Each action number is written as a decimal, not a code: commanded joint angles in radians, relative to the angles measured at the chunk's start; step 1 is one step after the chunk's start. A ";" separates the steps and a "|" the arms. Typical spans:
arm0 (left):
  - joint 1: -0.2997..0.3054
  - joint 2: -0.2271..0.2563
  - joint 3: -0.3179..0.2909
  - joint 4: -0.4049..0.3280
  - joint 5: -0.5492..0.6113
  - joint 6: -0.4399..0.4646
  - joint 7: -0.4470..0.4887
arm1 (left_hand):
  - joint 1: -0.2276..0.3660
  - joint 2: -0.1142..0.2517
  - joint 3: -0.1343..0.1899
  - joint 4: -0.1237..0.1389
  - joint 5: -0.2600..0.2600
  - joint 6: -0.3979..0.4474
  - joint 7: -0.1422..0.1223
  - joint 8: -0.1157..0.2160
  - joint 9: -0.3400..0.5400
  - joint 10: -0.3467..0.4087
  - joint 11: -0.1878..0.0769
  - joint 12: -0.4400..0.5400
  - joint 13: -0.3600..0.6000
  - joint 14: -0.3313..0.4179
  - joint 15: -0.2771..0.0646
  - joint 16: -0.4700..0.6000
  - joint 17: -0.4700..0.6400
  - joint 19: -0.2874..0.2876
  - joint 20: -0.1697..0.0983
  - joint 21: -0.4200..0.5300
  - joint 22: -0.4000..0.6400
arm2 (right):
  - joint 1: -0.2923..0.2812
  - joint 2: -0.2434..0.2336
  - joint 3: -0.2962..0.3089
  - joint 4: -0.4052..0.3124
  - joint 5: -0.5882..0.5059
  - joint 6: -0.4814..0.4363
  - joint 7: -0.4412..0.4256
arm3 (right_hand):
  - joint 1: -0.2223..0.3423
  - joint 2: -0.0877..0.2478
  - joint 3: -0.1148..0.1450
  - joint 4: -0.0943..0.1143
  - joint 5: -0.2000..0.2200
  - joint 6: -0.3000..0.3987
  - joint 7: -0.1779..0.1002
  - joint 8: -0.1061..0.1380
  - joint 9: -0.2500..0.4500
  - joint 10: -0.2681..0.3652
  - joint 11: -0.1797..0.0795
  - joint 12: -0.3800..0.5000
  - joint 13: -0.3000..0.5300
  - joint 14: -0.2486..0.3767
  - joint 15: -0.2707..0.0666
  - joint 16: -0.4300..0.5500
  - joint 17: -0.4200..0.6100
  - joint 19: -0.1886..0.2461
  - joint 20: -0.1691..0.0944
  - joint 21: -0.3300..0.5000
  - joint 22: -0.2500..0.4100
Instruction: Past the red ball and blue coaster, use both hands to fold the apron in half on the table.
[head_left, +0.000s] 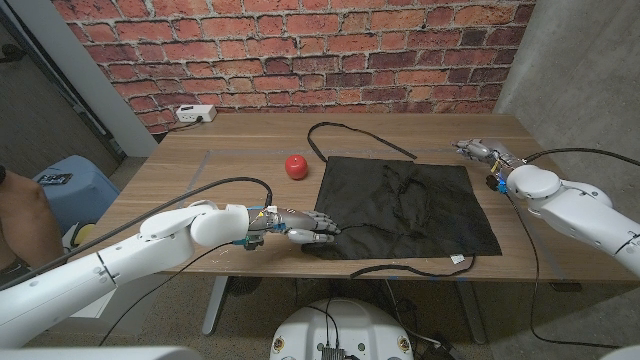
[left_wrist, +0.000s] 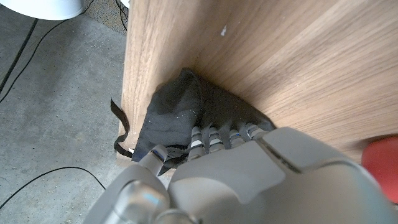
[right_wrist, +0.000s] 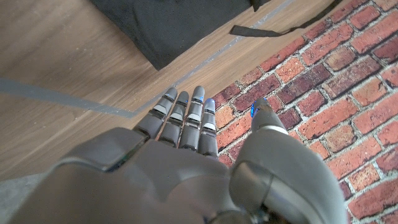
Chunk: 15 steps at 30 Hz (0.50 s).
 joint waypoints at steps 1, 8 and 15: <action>-0.003 -0.002 0.002 0.006 0.011 -0.016 0.007 | -0.009 -0.002 -0.006 -0.002 -0.004 0.006 0.000 0.002 0.005 0.003 0.003 0.003 0.003 -0.054 0.001 0.004 0.002 -0.158 -0.003 0.004 0.005 | 0.052 -0.045 -0.054 -0.067 -0.077 -0.149 0.003 | 0.022 -0.010 0.000 -0.006 -0.001 0.026 0.006 0.008 0.003 0.026 0.002 0.010 0.003 0.022 0.001 0.005 -0.002 0.013 -0.004 -0.002 0.003; -0.005 -0.005 0.004 0.016 0.009 -0.031 0.009 | -0.009 -0.001 -0.008 -0.002 -0.003 0.007 0.000 0.000 0.005 0.008 0.004 0.004 0.003 -0.050 0.001 0.005 0.002 -0.157 -0.003 0.005 0.005 | 0.093 -0.062 -0.086 -0.062 -0.112 -0.178 0.050 | 0.032 -0.020 -0.002 -0.007 -0.004 0.036 0.007 0.008 0.004 0.034 0.000 0.010 0.004 0.035 0.001 0.005 -0.002 0.017 -0.004 -0.002 0.003; -0.005 -0.007 0.005 0.015 0.015 -0.035 0.011 | -0.009 -0.001 -0.009 -0.002 -0.003 0.008 0.000 -0.001 0.005 0.012 0.004 0.005 0.003 -0.050 0.003 0.005 0.002 -0.155 -0.003 0.006 0.005 | 0.132 -0.088 -0.120 -0.066 -0.146 -0.218 0.111 | 0.043 -0.031 -0.004 -0.006 -0.007 0.020 0.009 -0.003 0.004 0.017 0.002 0.002 0.007 0.025 0.002 -0.006 -0.003 0.010 -0.004 -0.007 0.003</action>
